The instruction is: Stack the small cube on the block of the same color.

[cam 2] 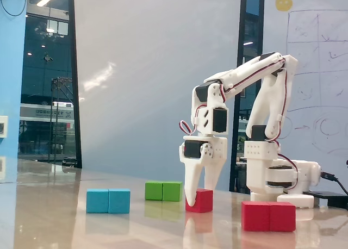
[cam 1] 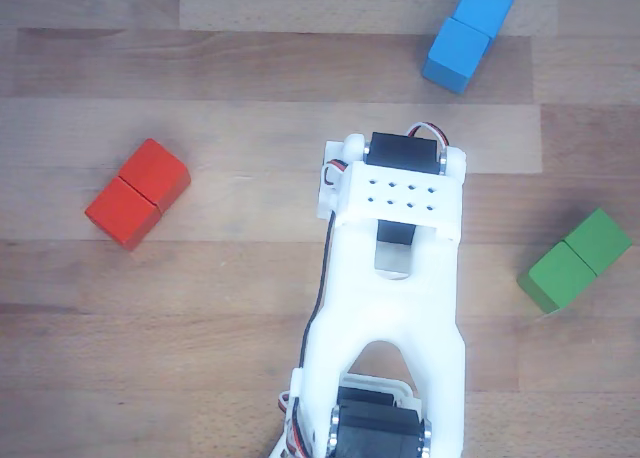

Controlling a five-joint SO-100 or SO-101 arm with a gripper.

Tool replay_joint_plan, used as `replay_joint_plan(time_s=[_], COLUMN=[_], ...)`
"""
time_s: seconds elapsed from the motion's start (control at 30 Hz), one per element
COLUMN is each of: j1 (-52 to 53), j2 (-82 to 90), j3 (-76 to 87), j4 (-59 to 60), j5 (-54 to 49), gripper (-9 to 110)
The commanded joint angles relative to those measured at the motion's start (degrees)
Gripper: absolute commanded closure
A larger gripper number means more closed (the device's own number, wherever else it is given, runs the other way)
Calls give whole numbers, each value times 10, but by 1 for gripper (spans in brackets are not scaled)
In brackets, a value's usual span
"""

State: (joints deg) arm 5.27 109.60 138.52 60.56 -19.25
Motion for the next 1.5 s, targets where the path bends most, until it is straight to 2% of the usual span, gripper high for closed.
replay_joint_plan(time_s=[0.0,0.4,0.77,1.1,1.47], j1=[2,-21,-178,-351,-438], j2=[63,128,120,119,26], j3=[-8,-188,-403,-433,-435], j4=[-11,24,106,180,218], j5=[-6,-5,1,2,3], gripper=[92,92,92,92,92])
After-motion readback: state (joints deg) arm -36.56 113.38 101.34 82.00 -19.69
